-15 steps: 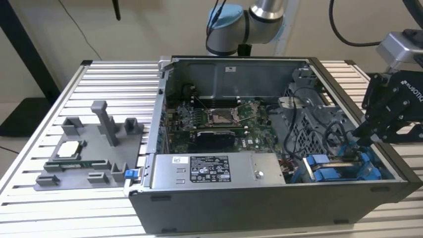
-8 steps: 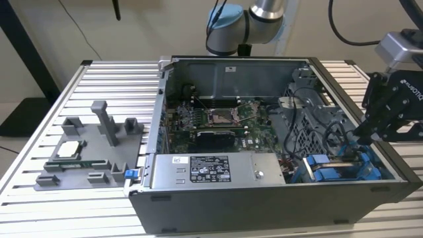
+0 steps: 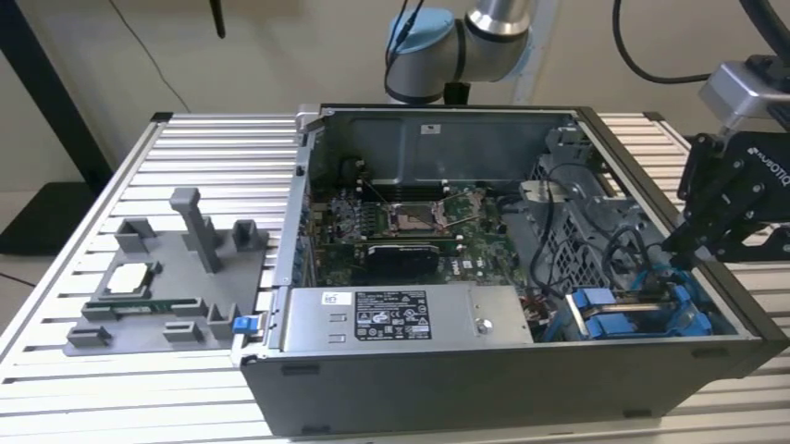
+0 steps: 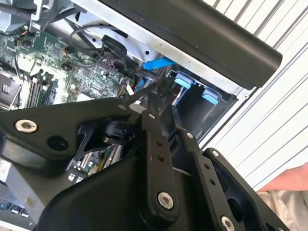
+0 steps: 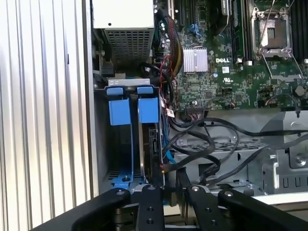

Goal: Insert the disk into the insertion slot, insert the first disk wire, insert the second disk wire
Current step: 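Insert the second disk wire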

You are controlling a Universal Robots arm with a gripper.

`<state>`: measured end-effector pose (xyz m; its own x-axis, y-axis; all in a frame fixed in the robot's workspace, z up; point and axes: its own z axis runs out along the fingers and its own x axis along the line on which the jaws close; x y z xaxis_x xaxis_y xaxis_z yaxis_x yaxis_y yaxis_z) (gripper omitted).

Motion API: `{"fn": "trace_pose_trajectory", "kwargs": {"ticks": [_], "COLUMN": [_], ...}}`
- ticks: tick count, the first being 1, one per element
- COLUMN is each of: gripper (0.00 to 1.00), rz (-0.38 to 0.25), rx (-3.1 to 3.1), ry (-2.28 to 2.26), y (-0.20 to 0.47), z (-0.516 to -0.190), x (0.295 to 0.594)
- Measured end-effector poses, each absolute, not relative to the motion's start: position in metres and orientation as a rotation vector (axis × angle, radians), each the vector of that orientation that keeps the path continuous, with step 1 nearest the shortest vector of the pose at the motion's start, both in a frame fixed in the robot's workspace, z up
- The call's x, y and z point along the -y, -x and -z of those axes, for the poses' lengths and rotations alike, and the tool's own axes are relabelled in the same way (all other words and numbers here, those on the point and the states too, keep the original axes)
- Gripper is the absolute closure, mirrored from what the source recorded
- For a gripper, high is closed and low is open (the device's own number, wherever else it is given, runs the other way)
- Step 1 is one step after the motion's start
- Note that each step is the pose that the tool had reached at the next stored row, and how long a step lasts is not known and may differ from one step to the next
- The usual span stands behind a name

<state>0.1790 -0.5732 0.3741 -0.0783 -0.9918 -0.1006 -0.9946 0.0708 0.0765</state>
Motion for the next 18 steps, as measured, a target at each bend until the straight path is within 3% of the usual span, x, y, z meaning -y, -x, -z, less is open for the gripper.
{"fn": "trace_pose_trajectory", "kwargs": {"ticks": [18], "gripper": [0.0], "rz": [-0.119], "rx": [-2.238], "ry": [2.116], "y": [-0.1847], "z": [-0.3699], "x": [0.566]}}
